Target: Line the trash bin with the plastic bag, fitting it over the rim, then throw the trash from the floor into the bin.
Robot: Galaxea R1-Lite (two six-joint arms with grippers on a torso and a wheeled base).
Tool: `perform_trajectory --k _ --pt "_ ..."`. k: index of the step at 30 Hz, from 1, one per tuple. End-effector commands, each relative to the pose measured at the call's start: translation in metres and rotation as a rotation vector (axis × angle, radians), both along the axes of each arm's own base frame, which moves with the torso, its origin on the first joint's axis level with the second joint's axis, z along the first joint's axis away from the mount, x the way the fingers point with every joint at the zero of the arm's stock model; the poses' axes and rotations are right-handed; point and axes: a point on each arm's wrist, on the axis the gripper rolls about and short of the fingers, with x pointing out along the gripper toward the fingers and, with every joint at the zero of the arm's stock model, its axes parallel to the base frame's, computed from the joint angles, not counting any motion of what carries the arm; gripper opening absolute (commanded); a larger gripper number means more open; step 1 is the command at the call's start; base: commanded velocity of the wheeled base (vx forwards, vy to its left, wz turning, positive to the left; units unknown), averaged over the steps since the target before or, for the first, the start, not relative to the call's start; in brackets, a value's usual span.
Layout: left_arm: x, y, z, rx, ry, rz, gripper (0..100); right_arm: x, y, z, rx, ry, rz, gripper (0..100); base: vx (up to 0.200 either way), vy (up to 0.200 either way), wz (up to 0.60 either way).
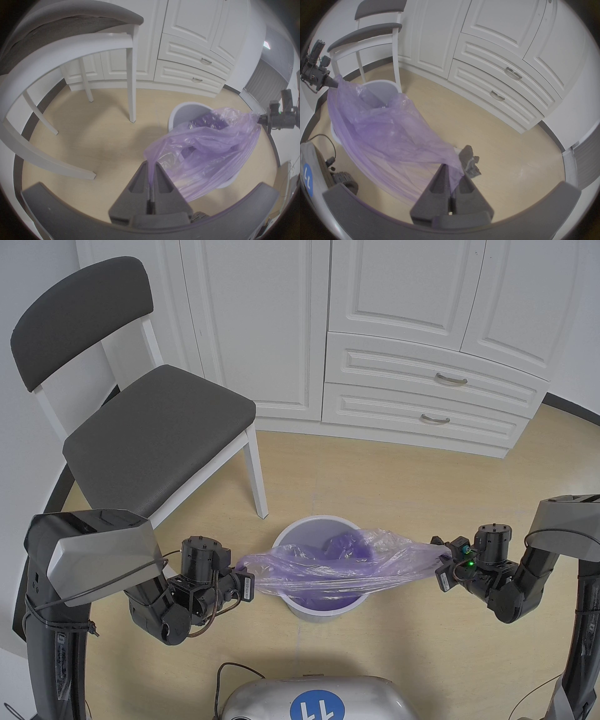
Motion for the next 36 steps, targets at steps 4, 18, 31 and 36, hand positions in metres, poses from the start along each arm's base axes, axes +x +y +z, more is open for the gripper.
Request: perform_trajectory --k 4,18,31,36 --pt "-0.007 0.009 0.025 -0.017 -0.032 0.002 0 0.018 0.040 -0.022 0.117 0.003 -0.013 0 0.000 0.000 0.00" --pt "-0.019 0.011 0.016 0.019 0.047 -0.045 0 0.001 0.026 -0.027 0.042 0.106 -0.008 0 0.000 0.000 0.00" --pt "-0.046 0.023 0.003 0.148 0.218 -0.207 0 -0.027 0.000 -0.036 -0.120 0.234 0.127 0 0.000 0.000 0.00" --pt "-0.047 0.022 -0.008 0.169 0.243 -0.224 0 -0.028 -0.002 -0.041 -0.148 0.251 0.143 0 0.000 0.000 0.00"
